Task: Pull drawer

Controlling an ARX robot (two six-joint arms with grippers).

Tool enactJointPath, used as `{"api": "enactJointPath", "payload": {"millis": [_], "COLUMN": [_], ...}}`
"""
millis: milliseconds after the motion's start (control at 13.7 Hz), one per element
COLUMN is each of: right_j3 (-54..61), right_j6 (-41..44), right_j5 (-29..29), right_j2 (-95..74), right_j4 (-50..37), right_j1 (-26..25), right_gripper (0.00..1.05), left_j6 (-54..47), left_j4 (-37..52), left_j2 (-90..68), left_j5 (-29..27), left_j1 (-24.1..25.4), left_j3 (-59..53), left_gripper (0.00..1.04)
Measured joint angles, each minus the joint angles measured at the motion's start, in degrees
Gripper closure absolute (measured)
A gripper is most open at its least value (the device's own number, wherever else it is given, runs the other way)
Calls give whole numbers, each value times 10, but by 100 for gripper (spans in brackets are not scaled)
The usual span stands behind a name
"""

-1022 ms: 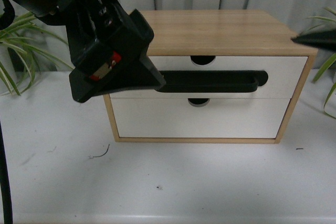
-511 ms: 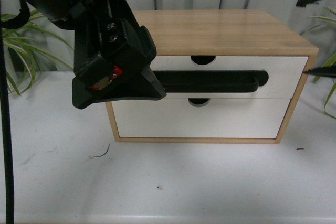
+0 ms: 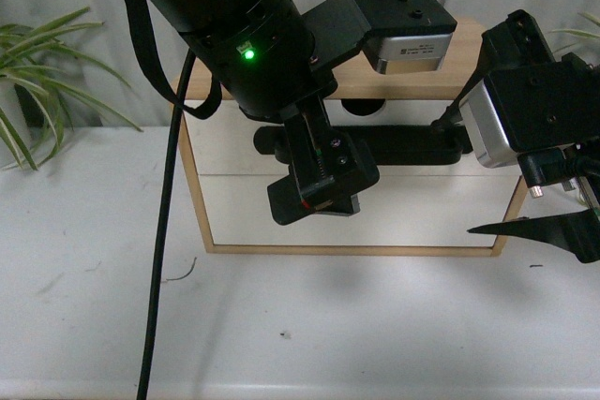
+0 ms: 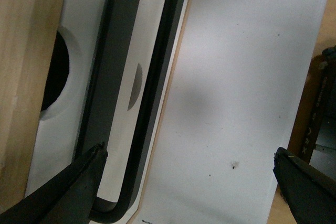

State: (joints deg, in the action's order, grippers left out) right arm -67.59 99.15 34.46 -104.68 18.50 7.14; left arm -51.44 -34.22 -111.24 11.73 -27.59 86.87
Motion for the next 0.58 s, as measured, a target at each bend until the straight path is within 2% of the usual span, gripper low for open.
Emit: {"api": "enactJointPath", "payload": {"millis": [584], "right_j3": [-15], "right_j6": [2], "right_j5": [-13], "right_j2": [-44], "right_j4": [-16], "right_j1": [14], "right_gripper": [6], "left_j6": [0], "left_j4": [24], "left_j2": [-31], "left_j5": [4], "left_j1": [7], "left_j3": [2], "left_gripper": [7]}}
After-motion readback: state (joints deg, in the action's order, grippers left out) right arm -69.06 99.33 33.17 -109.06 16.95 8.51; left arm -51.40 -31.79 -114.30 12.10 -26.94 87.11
